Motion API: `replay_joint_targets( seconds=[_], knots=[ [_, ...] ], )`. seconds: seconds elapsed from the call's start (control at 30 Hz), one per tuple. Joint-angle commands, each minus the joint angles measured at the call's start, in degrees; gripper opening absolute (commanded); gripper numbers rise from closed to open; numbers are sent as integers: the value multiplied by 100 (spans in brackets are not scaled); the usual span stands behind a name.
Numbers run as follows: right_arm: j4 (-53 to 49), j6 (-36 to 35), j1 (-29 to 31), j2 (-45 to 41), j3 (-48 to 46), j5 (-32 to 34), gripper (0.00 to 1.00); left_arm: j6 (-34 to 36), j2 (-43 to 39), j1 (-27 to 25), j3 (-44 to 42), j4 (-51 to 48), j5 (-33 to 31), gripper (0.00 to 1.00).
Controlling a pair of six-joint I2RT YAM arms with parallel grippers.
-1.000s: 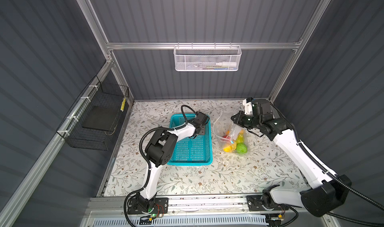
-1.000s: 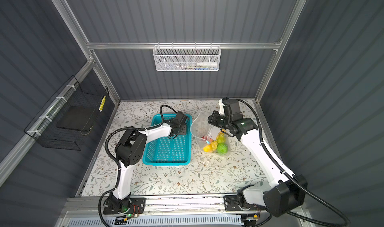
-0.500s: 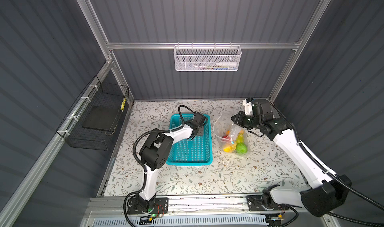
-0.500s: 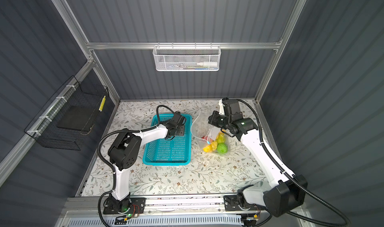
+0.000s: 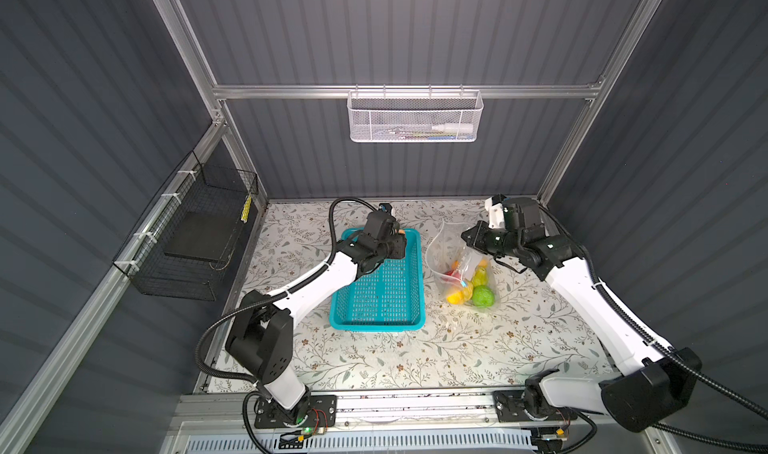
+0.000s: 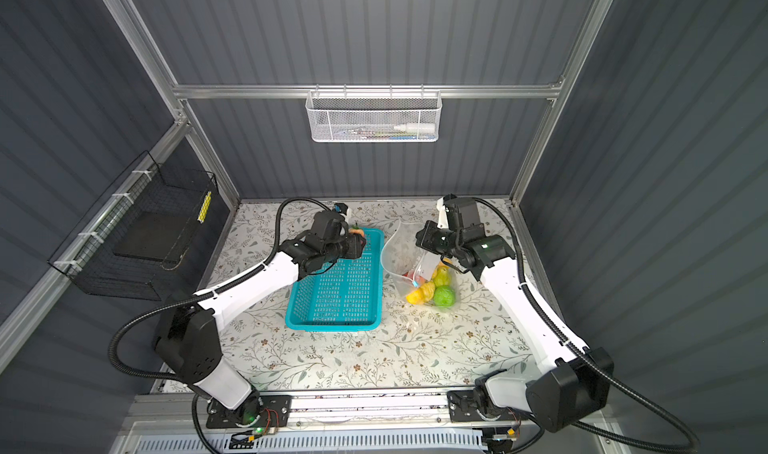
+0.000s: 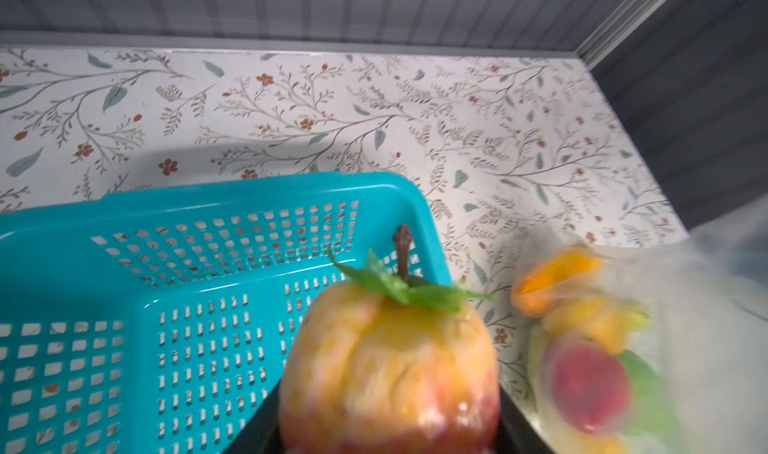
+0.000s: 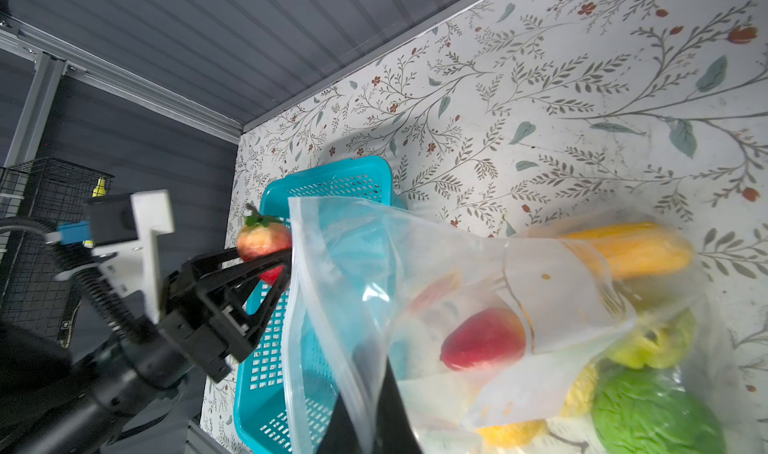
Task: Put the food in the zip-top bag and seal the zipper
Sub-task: 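Lift the strawberry and carry it to the bag mouth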
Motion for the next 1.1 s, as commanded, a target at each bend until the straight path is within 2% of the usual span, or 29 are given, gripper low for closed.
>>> replay_joint_targets(
  seconds=[0.0,0.27,0.47,0.73,1.07],
  knots=[
    [159,28,21,55,176,-60,0,194,-404,-8,-55,324,767,53],
    [212,69,19,77,185,-79,0,277,-768,-17,97,813,2102,53],
    [229,103,21,67,189,-95,0,380,-571,-141,391,770,2771,53],
    [245,111,21,55,215,-131,0,759,36,-608,1119,339,2995,53],
    [254,1,21,-36,188,-69,0,519,826,-702,1496,69,3033,53]
  ],
)
